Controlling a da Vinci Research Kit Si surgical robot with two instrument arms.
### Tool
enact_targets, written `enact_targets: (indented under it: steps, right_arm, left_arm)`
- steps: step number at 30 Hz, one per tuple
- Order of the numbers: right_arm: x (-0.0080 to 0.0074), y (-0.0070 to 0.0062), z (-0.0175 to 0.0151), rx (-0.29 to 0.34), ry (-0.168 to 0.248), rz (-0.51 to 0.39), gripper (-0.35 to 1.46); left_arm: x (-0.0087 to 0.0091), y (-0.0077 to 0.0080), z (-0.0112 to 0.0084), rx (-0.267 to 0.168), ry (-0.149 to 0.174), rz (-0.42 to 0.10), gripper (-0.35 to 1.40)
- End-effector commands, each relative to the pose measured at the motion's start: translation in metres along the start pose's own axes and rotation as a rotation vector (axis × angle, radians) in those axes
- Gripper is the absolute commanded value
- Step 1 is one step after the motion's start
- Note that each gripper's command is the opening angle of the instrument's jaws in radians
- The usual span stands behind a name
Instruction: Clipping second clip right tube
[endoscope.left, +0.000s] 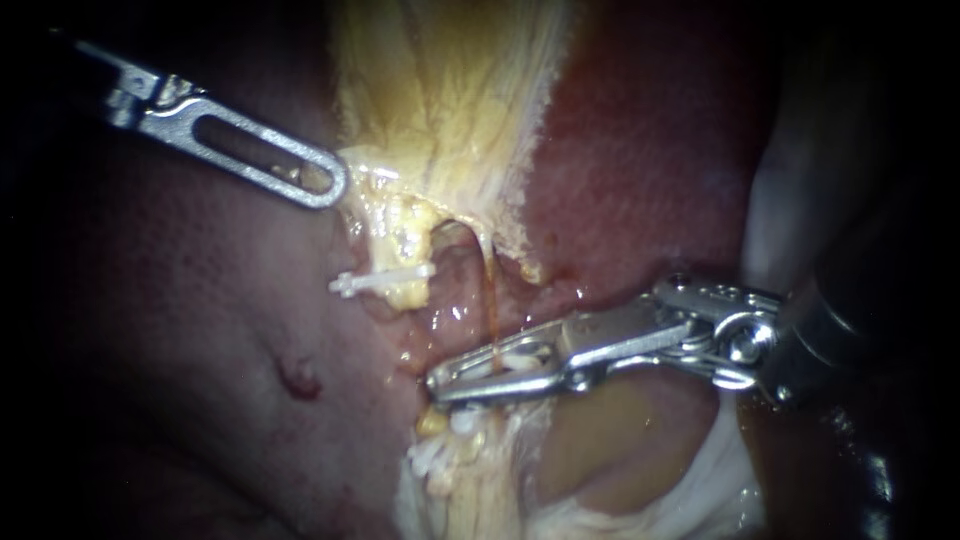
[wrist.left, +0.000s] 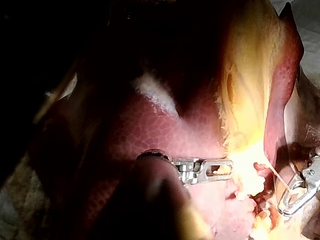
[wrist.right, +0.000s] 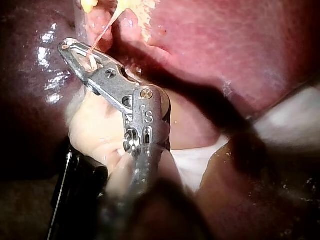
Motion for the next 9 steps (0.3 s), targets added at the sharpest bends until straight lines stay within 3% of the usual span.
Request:
enact_targets:
  steps: [1, 9]
  right_arm:
    - [-0.0001, 0.0, -0.0001, -0.001, -0.001, 0.0, -0.35]
    - [-0.0001, 0.0002, -0.0001, -0.001, -0.002, -0.001, -0.35]
  left_arm:
    - [0.0, 0.0, 0.0, 0.0, 0.0, 0.0, -0.35]
    - [0.0, 0.0, 0.0, 0.0, 0.0, 0.0, -0.35]
